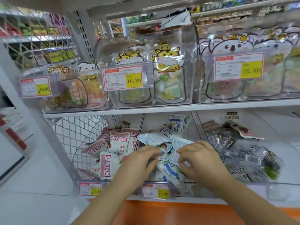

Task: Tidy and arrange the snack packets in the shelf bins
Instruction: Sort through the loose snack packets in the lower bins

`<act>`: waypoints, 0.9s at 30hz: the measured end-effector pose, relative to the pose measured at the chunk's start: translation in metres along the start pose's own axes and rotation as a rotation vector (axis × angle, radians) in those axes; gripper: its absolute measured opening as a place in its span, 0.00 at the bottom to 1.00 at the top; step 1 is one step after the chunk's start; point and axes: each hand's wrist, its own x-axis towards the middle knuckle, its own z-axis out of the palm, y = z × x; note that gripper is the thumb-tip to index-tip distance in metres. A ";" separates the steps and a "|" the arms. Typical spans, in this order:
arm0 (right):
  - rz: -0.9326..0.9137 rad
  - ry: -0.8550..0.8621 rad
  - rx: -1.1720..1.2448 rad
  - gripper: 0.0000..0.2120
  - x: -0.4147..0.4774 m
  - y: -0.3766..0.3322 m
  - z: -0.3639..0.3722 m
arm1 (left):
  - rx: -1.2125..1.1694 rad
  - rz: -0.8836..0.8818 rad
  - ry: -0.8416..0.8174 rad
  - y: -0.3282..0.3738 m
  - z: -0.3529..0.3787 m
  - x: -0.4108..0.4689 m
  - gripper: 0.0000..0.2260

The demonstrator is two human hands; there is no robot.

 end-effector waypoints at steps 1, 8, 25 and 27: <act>0.017 -0.058 0.032 0.05 0.001 0.003 -0.002 | 0.016 0.010 -0.005 -0.003 0.000 0.000 0.11; -0.079 -0.127 0.019 0.19 -0.007 -0.016 0.017 | 0.151 0.136 0.032 -0.012 -0.004 0.005 0.12; 0.199 0.210 0.145 0.13 0.007 0.023 0.001 | 0.401 0.277 0.129 -0.005 0.017 0.015 0.08; 0.229 0.218 0.193 0.12 0.011 0.029 -0.003 | 0.354 0.265 0.176 -0.002 0.012 0.016 0.11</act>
